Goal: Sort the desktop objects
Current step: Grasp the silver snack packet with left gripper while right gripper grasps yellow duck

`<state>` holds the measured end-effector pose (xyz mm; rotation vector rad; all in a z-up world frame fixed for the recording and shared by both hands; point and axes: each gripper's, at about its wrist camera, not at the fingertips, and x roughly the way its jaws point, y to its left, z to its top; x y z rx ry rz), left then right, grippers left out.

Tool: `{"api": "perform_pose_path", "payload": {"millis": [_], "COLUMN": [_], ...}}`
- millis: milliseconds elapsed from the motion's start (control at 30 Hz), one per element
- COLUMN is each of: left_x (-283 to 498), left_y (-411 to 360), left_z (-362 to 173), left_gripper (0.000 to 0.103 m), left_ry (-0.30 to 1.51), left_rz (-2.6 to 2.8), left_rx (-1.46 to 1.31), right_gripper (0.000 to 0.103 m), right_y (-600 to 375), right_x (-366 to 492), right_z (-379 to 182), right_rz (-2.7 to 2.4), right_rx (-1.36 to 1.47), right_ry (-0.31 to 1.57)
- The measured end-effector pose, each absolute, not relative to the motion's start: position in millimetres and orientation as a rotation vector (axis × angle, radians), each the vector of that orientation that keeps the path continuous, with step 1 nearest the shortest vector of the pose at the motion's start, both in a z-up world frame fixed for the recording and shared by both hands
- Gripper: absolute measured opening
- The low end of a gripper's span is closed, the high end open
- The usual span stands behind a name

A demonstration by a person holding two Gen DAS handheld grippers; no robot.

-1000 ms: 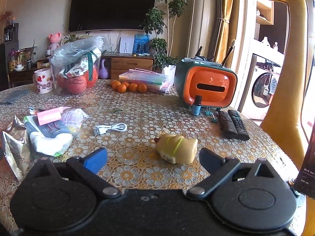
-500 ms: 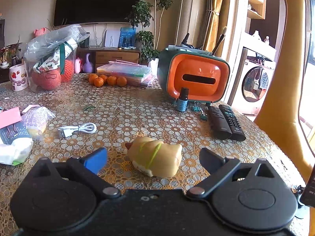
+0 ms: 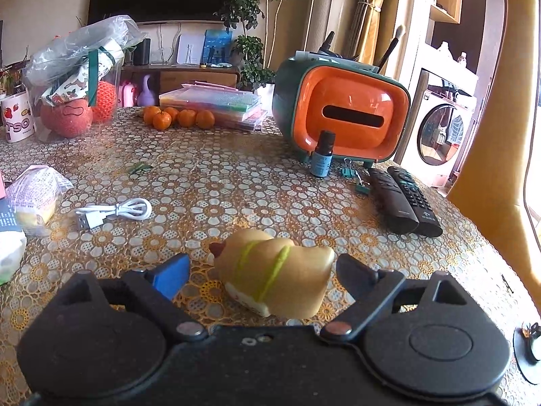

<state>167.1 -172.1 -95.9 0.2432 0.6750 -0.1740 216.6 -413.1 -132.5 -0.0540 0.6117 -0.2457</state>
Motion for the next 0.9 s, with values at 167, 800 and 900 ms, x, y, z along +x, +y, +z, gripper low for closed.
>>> {"api": "perform_pose_path", "payload": {"millis": [167, 800, 900], "left_x": [167, 154, 148], "left_y": [-170, -147, -141], "left_z": [-95, -85, -81], "left_gripper": [0.065, 0.035, 0.035], "left_ry": [0.675, 0.676, 0.666], "left_rz": [-0.189, -0.221, -0.231], "left_rx": [0.23, 0.194, 0.187], "right_gripper": [0.085, 0.072, 0.071], "right_y": [-411, -395, -386], "right_x": [220, 193, 182], "right_z": [-134, -110, -103], "right_rz": [-0.259, -0.254, -0.238], "right_rx": [-0.063, -0.071, -0.073], "right_ry": [0.619, 0.605, 0.608]}}
